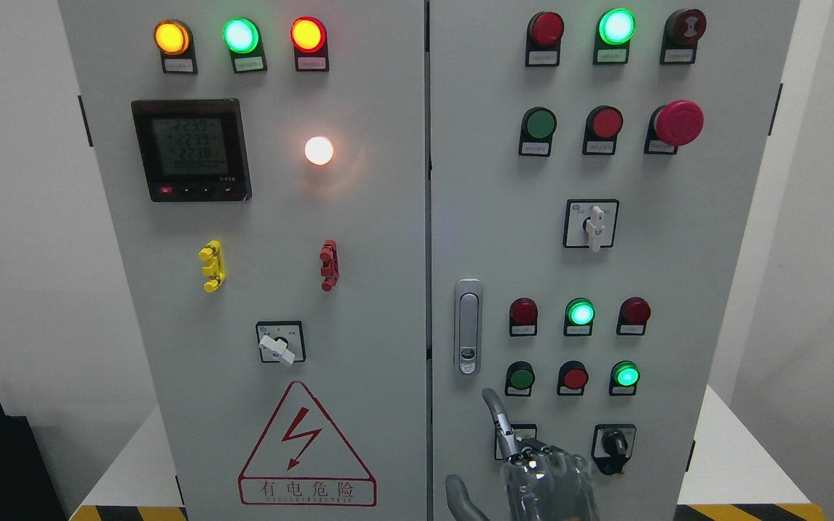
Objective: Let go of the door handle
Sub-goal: 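Raise the right hand up toward the silver lever door handle, then close the right hand fingers around the silver handle lever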
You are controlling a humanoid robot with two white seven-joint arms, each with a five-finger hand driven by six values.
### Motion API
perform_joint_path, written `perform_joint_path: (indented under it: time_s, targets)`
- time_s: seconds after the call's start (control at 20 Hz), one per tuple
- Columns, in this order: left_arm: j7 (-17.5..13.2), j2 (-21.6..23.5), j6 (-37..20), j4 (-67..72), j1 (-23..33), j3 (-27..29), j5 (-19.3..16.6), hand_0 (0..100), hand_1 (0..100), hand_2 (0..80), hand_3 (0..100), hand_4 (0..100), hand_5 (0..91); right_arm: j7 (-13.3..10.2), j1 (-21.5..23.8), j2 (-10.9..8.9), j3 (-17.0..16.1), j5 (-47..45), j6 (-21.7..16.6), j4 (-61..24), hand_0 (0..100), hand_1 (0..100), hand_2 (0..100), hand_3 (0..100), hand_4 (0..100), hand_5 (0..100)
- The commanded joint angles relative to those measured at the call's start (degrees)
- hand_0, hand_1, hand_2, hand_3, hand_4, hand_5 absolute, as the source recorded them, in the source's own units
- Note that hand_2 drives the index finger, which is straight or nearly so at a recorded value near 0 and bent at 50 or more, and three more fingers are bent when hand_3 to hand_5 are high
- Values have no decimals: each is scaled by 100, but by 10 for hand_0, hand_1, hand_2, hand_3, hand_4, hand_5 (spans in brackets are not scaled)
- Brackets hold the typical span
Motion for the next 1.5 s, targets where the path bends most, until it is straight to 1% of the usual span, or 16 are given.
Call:
perform_joint_path:
  time_s: [0.0, 0.15, 0.2, 0.3, 0.45, 1.45]
  targets:
    - [5, 1, -2, 97, 0, 62, 0, 120, 389, 0, 0, 0, 0, 112, -328, 45, 101, 68, 132, 400, 286, 448, 0, 1000, 1000, 1000]
    - [5, 1, -1, 97, 0, 62, 0, 120, 389, 0, 0, 0, 0, 147, -469, 45, 75, 68, 158, 531, 287, 446, 0, 1000, 1000, 1000]
    - [5, 1, -1, 97, 0, 62, 0, 120, 389, 0, 0, 0, 0, 147, -495, 45, 66, 68, 219, 549, 287, 445, 0, 1000, 1000, 1000]
    - [5, 1, -1, 97, 0, 62, 0, 120, 389, 0, 0, 0, 0, 191, -513, 37, 57, 59, 316, 549, 289, 443, 0, 1000, 1000, 1000]
    - [5, 1, -1, 97, 0, 62, 0, 120, 389, 0, 0, 0, 0, 261, -513, 37, 75, 42, 317, 549, 291, 442, 0, 1000, 1000, 1000]
    - [5, 1, -1, 97, 0, 62, 0, 120, 389, 0, 0, 0, 0, 270, -619, 37, 101, 42, 325, 663, 301, 439, 0, 1000, 1000, 1000]
